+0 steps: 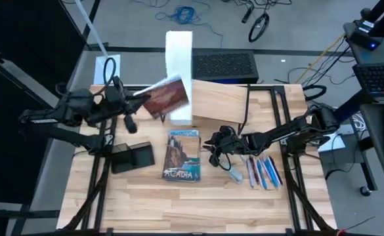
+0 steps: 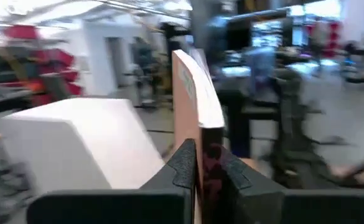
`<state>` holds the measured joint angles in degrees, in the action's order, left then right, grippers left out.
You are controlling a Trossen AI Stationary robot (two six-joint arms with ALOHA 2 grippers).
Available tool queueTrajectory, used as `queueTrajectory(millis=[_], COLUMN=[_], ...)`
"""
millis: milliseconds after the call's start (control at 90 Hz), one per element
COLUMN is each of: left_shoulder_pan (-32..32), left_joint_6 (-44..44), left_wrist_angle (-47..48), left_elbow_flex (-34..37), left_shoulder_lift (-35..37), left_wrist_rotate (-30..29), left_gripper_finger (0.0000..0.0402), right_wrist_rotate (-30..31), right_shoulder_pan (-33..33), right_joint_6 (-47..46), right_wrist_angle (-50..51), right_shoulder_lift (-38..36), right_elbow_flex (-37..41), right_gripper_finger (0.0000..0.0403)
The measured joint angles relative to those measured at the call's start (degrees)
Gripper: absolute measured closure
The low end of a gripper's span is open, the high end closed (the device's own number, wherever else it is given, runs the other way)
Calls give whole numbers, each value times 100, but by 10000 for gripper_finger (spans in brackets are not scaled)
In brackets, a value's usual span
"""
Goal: Stock shelves
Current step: Remove the purple book from the white bookshelf on the shelf
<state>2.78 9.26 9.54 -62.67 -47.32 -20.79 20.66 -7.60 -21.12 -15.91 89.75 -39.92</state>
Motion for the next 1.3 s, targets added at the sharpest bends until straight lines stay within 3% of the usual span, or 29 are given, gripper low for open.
queueTrajectory(millis=[189,422,589,711,822,1022,1178,1300], left_shoulder_pan=[285,385,409,502,525,523,440,241], left_joint_6=[-169,-1250,-2395,-3081,-3701,-5049,-5387,-5383], left_wrist_angle=[58,822,920,928,-2,-2529,-2573,-2742], left_elbow_flex=[-147,-128,272,890,1871,3727,4311,4360], left_shoulder_lift=[165,165,12,-41,-24,-32,-75,-229], left_wrist_rotate=[80,955,1964,1857,1649,1892,1358,1336], left_gripper_finger=[396,396,395,395,395,395,395,395], right_wrist_rotate=[1,3,-44,-93,-93,46,88,226], right_shoulder_pan=[3,3,1,-2,-2,-2,16,66], right_joint_6=[124,98,-71,-238,-406,-458,-313,-289], right_wrist_angle=[14,118,665,1370,1919,2152,1958,1948], right_shoulder_lift=[-41,-41,-163,-480,-866,-1372,-1437,-1437], right_elbow_flex=[0,0,0,0,0,0,0,0], right_gripper_finger=[332,332,332,332,332,332,332,332])
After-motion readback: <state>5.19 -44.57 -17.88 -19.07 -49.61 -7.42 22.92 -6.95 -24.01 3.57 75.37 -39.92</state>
